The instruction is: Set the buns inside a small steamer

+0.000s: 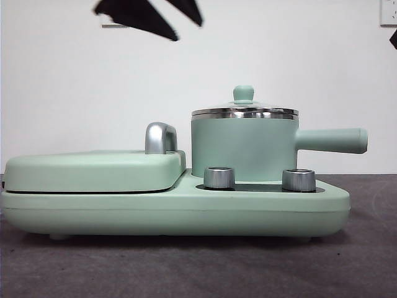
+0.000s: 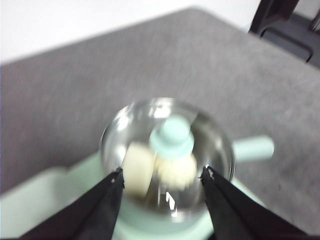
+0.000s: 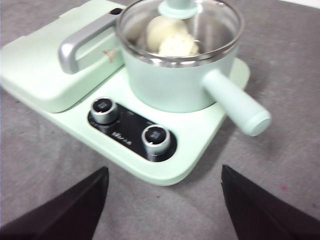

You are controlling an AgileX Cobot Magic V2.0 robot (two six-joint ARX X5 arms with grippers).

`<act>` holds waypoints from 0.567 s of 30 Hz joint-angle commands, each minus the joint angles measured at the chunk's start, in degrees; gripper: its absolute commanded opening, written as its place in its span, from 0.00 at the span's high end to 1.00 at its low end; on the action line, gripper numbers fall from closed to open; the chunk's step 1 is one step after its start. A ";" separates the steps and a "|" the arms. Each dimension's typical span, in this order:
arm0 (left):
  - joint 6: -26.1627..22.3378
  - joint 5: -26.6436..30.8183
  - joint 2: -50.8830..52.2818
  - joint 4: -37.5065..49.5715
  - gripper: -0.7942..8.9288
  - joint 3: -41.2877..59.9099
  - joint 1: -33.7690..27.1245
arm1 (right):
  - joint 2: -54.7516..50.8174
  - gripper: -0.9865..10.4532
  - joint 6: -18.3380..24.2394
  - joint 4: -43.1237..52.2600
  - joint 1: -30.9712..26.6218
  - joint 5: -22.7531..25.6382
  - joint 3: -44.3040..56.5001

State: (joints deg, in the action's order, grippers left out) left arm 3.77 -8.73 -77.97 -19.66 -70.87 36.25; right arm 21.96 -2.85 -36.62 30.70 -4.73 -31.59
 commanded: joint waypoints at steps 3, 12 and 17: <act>1.64 0.13 3.04 -8.24 0.65 -0.39 -0.70 | 3.10 0.61 0.28 0.87 0.31 -2.32 -0.28; 3.10 1.27 14.32 -6.93 0.65 12.04 -2.21 | 10.54 0.61 0.26 9.88 0.31 -5.29 -0.68; 4.76 4.35 23.58 -5.62 0.65 21.84 -4.50 | 15.89 0.61 0.28 13.70 0.31 -5.90 -2.67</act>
State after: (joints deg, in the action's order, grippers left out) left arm 7.33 -4.69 -55.02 -26.57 -49.12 31.64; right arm 37.15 -2.83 -24.01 30.70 -10.50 -32.84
